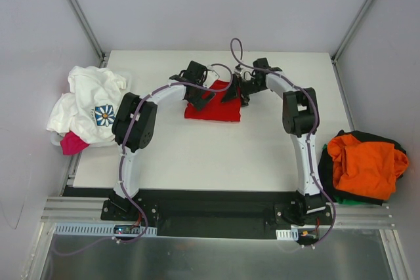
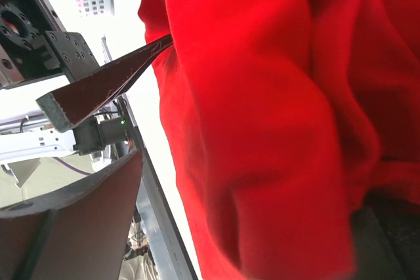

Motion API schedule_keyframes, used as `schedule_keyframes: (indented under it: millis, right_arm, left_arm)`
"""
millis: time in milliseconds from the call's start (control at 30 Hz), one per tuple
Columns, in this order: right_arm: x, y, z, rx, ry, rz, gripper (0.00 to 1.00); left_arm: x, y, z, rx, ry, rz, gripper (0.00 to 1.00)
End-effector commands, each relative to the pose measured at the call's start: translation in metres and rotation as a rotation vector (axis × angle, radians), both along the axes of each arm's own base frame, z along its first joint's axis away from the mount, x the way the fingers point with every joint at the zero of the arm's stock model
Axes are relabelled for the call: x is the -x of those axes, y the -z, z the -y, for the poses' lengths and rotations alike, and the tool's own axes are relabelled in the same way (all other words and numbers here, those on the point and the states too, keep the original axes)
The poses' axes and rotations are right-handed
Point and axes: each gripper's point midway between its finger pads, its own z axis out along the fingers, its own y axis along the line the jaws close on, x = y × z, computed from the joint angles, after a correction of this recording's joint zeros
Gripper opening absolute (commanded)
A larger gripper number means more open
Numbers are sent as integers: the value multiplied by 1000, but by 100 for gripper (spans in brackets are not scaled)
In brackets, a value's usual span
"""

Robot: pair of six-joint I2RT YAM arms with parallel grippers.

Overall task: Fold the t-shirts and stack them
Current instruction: Put the neatly folded tshirt into the corner of the board with the right arm

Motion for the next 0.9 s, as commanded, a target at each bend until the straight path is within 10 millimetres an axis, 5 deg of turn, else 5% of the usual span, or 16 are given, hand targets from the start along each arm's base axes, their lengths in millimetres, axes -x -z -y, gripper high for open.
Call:
schedule_keyframes:
  millis: [0, 167, 267, 333, 400, 867]
  right_arm:
    - [16, 8, -10, 63, -33, 12, 82]
    - [14, -1, -10, 62, -33, 32, 65]
    - [17, -6, -7, 62, -40, 39, 42]
    - [19, -8, -3, 69, -41, 31, 14]
    - [23, -7, 1, 91, -47, 31, 2]
    - [59, -64, 60, 392, -49, 255, 1]
  left_arm:
    - [5, -20, 0, -1, 11, 28, 99]
    - [4, -21, -1, -7, 10, 32, 99]
    - [5, -21, -3, -13, 9, 35, 99]
    - [6, -21, -5, -20, 12, 35, 99]
    - [8, -20, -7, -30, 12, 33, 99]
    - [-5, -39, -24, -114, 3, 116, 99]
